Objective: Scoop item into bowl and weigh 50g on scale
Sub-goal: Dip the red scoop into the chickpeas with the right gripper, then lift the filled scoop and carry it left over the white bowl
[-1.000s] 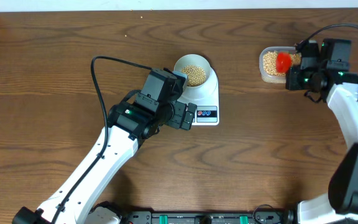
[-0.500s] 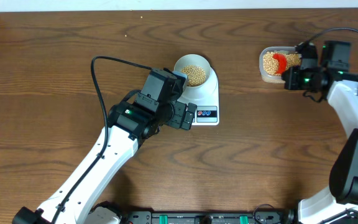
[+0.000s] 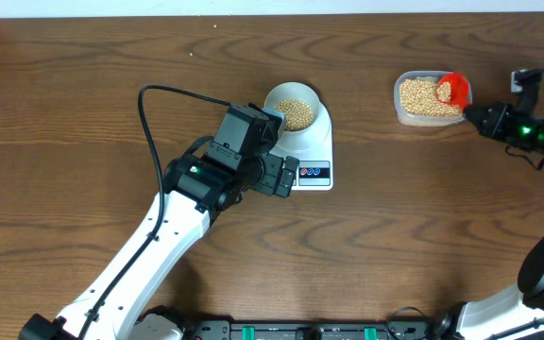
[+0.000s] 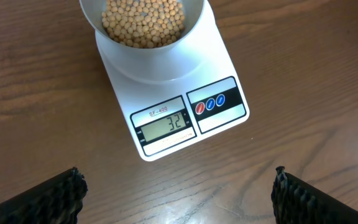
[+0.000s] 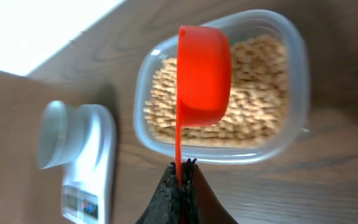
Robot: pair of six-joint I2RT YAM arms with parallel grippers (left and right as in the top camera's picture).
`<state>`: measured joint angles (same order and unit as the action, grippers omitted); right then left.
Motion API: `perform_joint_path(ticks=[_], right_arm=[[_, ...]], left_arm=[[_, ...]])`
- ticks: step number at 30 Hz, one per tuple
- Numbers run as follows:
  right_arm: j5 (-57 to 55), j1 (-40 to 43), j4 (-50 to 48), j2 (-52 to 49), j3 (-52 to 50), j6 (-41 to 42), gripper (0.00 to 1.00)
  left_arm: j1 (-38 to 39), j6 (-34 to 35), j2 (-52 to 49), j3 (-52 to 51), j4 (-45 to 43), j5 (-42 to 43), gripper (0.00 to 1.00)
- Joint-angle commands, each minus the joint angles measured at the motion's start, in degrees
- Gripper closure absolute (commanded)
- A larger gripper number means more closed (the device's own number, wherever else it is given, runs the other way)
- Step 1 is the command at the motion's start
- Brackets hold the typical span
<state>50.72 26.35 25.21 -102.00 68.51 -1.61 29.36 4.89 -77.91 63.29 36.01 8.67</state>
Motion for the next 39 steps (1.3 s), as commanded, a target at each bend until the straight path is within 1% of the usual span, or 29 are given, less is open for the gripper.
perform_joint_path(ticks=[1, 7, 11, 18, 23, 25, 29, 37, 39], right_arm=[[10.21, 1.07, 0.0, -0.81, 0.07, 0.76, 0.99], [16.92, 0.59, -0.13, -0.81, 0.07, 0.96, 0.99], [18.03, -1.49, -0.26, -0.81, 0.07, 2.32, 0.99], [18.47, -8.72, -4.15, -0.81, 0.07, 6.97, 0.99], [18.14, -15.43, -11.08, -0.81, 0.07, 13.14, 0.99], [17.11, -18.1, -13.77, -0.81, 0.07, 15.69, 0.99], [14.38, -22.93, -16.81, -0.81, 0.07, 17.92, 0.99], [3.48, -32.96, -17.29, -0.76, 0.09, 17.84, 0.98], [1.81, -35.01, -17.75, -0.76, 0.09, 16.22, 0.98]], left_arm=[[0.09, 0.13, -0.33, -0.44, 0.22, -0.33, 0.02], [0.09, 0.13, -0.33, -0.44, 0.22, -0.33, 0.03], [0.09, 0.13, -0.33, -0.44, 0.22, -0.33, 0.02], [0.09, 0.13, -0.33, -0.44, 0.22, -0.33, 0.03], [0.09, 0.13, -0.33, -0.44, 0.22, -0.33, 0.03], [0.09, 0.13, -0.33, -0.44, 0.22, -0.31, 0.02], [0.09, 0.13, -0.33, -0.44, 0.22, -0.33, 0.02], [0.09, 0.13, -0.33, -0.44, 0.22, -0.33, 0.02], [0.09, 0.13, -0.33, -0.44, 0.22, -0.33, 0.02]])
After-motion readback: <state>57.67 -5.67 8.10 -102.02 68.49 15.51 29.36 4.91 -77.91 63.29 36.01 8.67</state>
